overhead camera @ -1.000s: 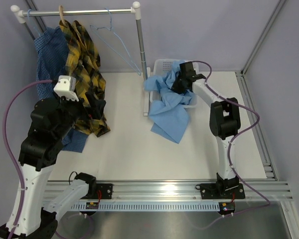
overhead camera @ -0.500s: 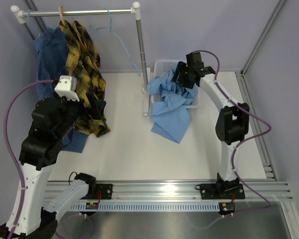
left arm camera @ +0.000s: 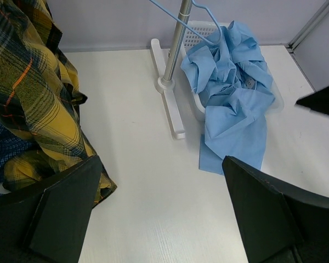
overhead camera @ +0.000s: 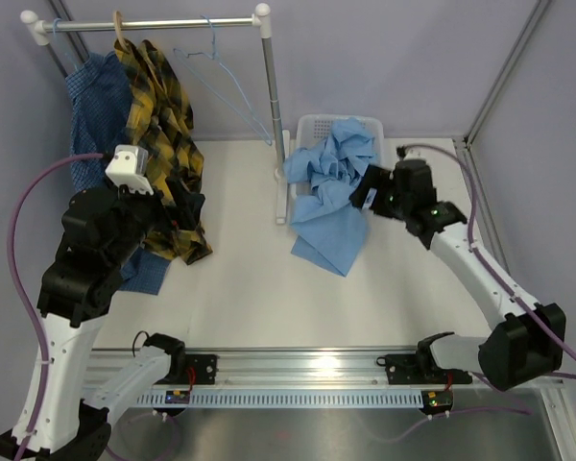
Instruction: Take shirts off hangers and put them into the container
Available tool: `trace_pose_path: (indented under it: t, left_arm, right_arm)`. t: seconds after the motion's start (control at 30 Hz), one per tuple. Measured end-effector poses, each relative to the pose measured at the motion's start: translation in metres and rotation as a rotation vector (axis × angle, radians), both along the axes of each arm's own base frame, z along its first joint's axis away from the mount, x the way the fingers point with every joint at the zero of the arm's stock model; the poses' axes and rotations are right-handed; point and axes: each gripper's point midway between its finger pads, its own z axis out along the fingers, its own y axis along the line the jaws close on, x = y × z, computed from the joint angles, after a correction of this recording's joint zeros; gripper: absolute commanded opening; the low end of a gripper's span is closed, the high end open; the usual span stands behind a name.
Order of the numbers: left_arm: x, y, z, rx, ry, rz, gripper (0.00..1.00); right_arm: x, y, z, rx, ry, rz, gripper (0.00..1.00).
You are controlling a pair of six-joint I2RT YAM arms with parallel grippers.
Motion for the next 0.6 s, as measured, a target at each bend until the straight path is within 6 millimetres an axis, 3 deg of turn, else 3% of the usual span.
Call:
trace_pose_path:
  t: [0.13, 0.2, 0.3, 0.5, 0.6]
  left_arm:
    - [0.0, 0.0, 0.0, -0.002, 0.001, 0.001, 0.99]
    - [0.0, 0.0, -0.001, -0.003, 0.003, 0.001, 0.99]
    - [-0.002, 0.0, 0.0, -0.005, -0.001, 0.002, 0.99]
    - [-0.004, 0.001, 0.002, -0.015, -0.009, 0.003, 0.99]
    - [-0.007, 0.002, 0.004, -0.021, -0.016, 0.004, 0.99]
  right_arm:
    - [-0.052, -0.008, -0.124, -0.04, 0.287, -0.047, 0.96]
    - [-0.075, -0.012, -0.16, -0.047, 0.387, -0.07, 0.96]
    - [-0.083, -0.012, -0.186, -0.023, 0.441, -0.1, 0.95]
    - [-0.071, 0.001, -0.22, 0.041, 0.453, -0.11, 0.86]
    - [-0.055, 0.012, -0.218, 0.088, 0.402, -0.093, 0.81]
